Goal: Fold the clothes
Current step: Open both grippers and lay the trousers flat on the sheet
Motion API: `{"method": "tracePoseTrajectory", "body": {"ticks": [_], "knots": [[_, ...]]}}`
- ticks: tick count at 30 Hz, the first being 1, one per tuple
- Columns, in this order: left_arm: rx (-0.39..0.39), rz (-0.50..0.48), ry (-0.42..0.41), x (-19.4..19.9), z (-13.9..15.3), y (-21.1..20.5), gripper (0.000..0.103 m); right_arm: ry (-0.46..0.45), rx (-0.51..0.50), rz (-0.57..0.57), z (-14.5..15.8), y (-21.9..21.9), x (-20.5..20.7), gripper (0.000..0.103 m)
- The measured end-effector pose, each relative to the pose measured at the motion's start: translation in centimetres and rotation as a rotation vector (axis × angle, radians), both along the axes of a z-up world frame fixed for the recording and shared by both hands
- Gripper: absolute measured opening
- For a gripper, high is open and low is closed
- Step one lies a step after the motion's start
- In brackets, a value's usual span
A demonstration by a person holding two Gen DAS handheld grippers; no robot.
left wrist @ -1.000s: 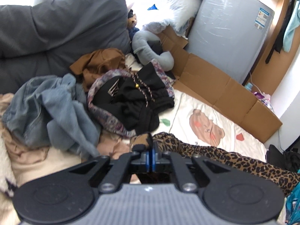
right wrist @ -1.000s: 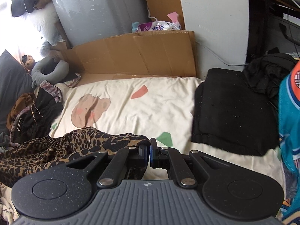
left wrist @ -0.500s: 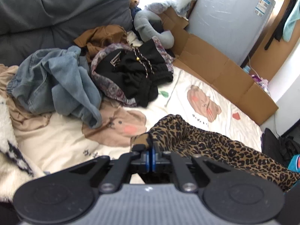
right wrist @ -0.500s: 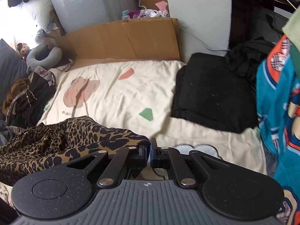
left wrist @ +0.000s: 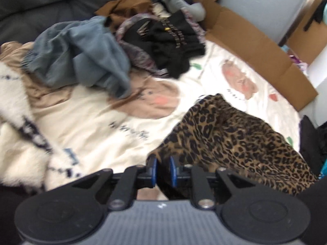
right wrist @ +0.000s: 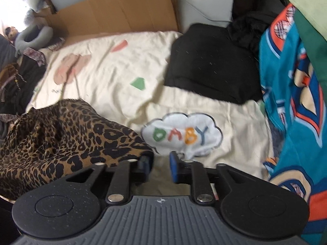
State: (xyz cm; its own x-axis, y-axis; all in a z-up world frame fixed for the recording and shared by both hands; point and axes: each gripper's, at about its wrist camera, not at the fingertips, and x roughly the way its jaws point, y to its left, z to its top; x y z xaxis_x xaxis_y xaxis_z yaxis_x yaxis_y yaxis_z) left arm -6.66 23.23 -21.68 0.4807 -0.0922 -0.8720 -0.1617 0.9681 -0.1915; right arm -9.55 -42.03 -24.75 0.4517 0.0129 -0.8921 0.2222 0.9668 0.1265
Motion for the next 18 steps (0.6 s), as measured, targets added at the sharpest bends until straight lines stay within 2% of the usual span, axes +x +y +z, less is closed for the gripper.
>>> {"method": "tracePoseTrajectory", "body": {"ticks": [2,7,18], "knots": [[0.023,0.025,0.010,-0.2,0.0,1.0,0.025,0.011,-0.022,-0.002,0.0,-0.2,-0.2,0.032],[0.060,0.006,-0.004,1.0,0.5,1.9,0.029,0.011,-0.053,-0.016,0.5,-1.0,-0.1,0.032],[0.054,-0.114,-0.046,8.6,-1.2,-2.2,0.031,-0.020,-0.018,0.036,-1.9,-0.1,4.9,0.032]]}}
